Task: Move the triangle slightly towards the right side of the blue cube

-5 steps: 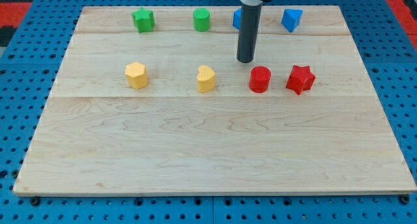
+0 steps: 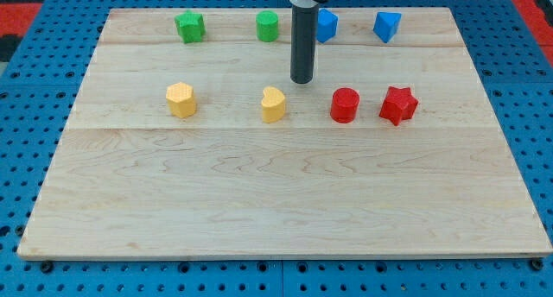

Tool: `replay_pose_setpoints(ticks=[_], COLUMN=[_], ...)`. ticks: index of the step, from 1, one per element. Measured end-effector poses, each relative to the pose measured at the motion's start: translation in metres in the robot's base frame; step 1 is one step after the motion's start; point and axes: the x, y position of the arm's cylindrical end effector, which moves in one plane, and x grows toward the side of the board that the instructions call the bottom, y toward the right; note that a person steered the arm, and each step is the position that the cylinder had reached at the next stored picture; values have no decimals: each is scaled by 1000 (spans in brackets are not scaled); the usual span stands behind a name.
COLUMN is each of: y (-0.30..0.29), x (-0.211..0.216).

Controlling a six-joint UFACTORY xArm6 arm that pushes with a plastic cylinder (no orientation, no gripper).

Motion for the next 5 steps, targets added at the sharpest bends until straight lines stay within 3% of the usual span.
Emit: replay_pose_setpoints(ticks=[1, 3, 5], y=[23, 133, 164], x=[-7, -48, -83])
